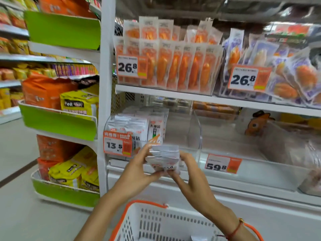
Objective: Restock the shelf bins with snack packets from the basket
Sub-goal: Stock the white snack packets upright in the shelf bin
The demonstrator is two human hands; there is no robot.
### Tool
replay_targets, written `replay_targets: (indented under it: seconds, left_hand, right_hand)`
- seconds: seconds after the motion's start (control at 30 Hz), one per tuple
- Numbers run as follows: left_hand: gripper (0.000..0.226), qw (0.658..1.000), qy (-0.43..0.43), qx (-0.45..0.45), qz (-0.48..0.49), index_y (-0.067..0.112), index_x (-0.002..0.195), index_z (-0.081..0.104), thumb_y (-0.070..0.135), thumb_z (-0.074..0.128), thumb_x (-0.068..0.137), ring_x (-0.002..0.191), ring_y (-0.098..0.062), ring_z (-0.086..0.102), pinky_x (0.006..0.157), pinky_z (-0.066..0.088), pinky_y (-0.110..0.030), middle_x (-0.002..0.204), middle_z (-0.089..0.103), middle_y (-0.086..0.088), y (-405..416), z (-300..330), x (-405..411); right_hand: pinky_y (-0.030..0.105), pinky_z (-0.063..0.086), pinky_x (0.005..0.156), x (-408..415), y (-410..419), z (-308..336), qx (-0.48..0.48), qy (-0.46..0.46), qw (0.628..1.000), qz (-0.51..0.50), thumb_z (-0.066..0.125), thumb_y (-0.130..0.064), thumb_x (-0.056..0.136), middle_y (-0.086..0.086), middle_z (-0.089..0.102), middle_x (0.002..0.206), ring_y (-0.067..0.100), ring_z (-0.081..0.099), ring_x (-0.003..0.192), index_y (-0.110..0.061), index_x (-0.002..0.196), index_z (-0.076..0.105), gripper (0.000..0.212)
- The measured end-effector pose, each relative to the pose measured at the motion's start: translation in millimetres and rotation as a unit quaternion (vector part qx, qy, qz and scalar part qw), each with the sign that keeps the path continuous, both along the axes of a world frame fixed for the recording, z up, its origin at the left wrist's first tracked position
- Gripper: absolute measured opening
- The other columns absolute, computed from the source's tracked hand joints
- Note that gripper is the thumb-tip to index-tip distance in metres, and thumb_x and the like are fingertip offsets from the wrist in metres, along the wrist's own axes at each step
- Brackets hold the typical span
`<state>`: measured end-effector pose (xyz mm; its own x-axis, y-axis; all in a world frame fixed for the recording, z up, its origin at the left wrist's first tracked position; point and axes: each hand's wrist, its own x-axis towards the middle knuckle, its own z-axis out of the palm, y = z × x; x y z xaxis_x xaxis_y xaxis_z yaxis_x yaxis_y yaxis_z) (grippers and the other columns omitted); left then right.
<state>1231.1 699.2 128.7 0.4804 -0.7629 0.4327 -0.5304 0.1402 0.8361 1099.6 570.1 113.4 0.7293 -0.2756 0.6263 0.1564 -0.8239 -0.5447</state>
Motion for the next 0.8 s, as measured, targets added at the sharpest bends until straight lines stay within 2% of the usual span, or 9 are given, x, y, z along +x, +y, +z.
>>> replay_targets:
  seconds: [0.1,0.17,0.27,0.33,0.43,0.53,0.63,0.7,0.8]
  left_hand:
    - [0.044,0.995,-0.057,-0.014,0.076,0.031,0.105,0.053,0.018,0.080,0.073,0.095,-0.003,0.059,0.087,0.048,-0.022,0.094,0.061,0.021,-9,27,15]
    - [0.042,0.987,-0.103,-0.021,0.118,0.029,0.107,0.057,0.024,0.080,0.072,0.095,-0.009,0.059,0.087,0.052,-0.034,0.095,0.060,0.018,-18,40,25]
    - [0.042,0.949,-0.232,-0.037,0.211,0.029,0.106,0.063,0.029,0.083,0.068,0.095,-0.019,0.061,0.083,0.051,-0.037,0.100,0.066,0.007,-36,48,41]
    - [0.044,0.917,-0.286,-0.013,0.278,0.023,0.108,0.063,0.030,0.082,0.069,0.095,-0.022,0.060,0.083,0.044,-0.034,0.101,0.066,0.002,-50,52,48]
    - [0.043,0.898,-0.312,0.052,0.305,0.024,0.107,0.062,0.033,0.080,0.070,0.095,-0.022,0.059,0.079,0.036,-0.030,0.100,0.068,0.002,-73,63,64]
    - [0.034,0.850,-0.373,0.176,0.328,0.026,0.100,0.059,0.030,0.077,0.071,0.096,-0.022,0.056,0.076,0.026,-0.031,0.094,0.068,0.001,-100,76,82]
    - [0.020,0.815,-0.390,0.272,0.332,0.022,0.082,0.055,0.025,0.073,0.074,0.092,-0.020,0.054,0.083,0.029,-0.032,0.086,0.063,0.000,-123,82,91]
    - [0.033,0.804,-0.386,0.318,0.321,0.021,0.066,0.041,0.021,0.072,0.075,0.089,-0.019,0.054,0.089,0.030,-0.033,0.073,0.054,0.002,-134,81,96]
    - [0.029,0.798,-0.395,0.358,0.281,0.019,0.068,0.043,0.024,0.071,0.076,0.092,-0.020,0.058,0.092,0.030,-0.033,0.076,0.055,0.001,-138,79,105]
  right_hand:
    - [0.017,0.038,0.098,20,-10,22,-0.093,-0.066,0.992,-0.060,0.056,-0.033,0.094,-0.014,0.052,0.124,0.003,0.048,0.117,-0.033,0.129,0.043,0.037]
    - [0.024,0.038,0.101,35,-21,33,-0.140,-0.095,0.980,-0.106,0.057,-0.038,0.090,-0.010,0.055,0.122,0.010,0.047,0.119,-0.029,0.128,0.046,0.040]
    - [0.020,0.043,0.092,55,-33,44,-0.115,-0.088,0.984,-0.106,0.059,-0.038,0.087,-0.007,0.061,0.118,0.010,0.052,0.109,-0.035,0.123,0.045,0.039]
    - [0.028,0.049,0.086,69,-43,49,-0.086,-0.058,0.989,-0.103,0.063,-0.034,0.087,-0.009,0.063,0.116,0.011,0.057,0.103,-0.032,0.120,0.048,0.036]
    - [0.041,0.053,0.078,92,-63,55,-0.058,-0.008,0.992,-0.110,0.067,-0.027,0.085,-0.010,0.066,0.111,0.017,0.063,0.099,-0.028,0.121,0.048,0.041]
    - [0.038,0.052,0.085,114,-82,58,0.025,0.060,0.991,-0.119,0.071,-0.021,0.081,-0.004,0.066,0.114,0.022,0.063,0.104,-0.028,0.125,0.047,0.051]
    - [0.030,0.048,0.092,139,-105,53,0.068,0.143,0.979,-0.127,0.076,-0.018,0.077,0.001,0.065,0.118,0.021,0.061,0.108,-0.021,0.128,0.052,0.056]
    - [0.038,0.051,0.094,155,-119,48,0.097,0.188,0.970,-0.118,0.080,-0.017,0.072,0.003,0.067,0.115,0.023,0.062,0.107,-0.018,0.122,0.056,0.055]
    - [0.041,0.052,0.092,172,-132,41,0.144,0.256,0.950,-0.107,0.080,-0.007,0.072,0.010,0.067,0.113,0.023,0.062,0.105,-0.009,0.115,0.062,0.047]
